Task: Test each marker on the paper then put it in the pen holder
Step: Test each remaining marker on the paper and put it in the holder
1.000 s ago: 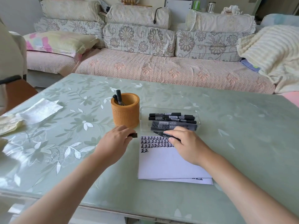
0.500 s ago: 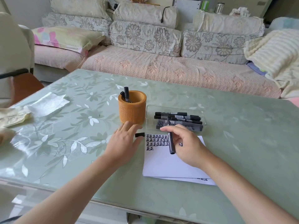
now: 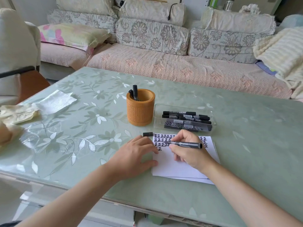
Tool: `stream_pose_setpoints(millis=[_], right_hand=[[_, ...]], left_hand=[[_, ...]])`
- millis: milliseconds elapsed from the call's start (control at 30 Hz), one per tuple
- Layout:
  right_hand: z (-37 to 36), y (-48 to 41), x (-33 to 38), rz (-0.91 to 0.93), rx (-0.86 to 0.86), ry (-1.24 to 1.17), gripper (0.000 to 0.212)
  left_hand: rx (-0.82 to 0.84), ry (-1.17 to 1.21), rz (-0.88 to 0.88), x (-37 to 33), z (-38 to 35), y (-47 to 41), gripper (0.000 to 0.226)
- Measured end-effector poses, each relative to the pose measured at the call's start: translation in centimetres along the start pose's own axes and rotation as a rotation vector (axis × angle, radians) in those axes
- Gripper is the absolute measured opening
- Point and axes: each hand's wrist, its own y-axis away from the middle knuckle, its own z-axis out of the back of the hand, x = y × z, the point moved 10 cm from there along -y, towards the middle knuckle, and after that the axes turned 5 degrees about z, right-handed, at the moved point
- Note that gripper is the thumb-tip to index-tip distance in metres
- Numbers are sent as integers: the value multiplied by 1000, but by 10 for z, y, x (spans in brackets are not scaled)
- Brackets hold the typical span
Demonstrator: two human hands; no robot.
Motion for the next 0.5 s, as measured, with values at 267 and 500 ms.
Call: stream_pose_setpoints(millis=[267, 500], right_hand=[[-1, -2, -4, 31, -33, 66, 31], [-2, -2, -4, 63, -42, 145, 29]], left_hand=[[7, 6, -6, 0, -3, 1, 27], [-4, 7, -7, 1, -3, 1, 26]])
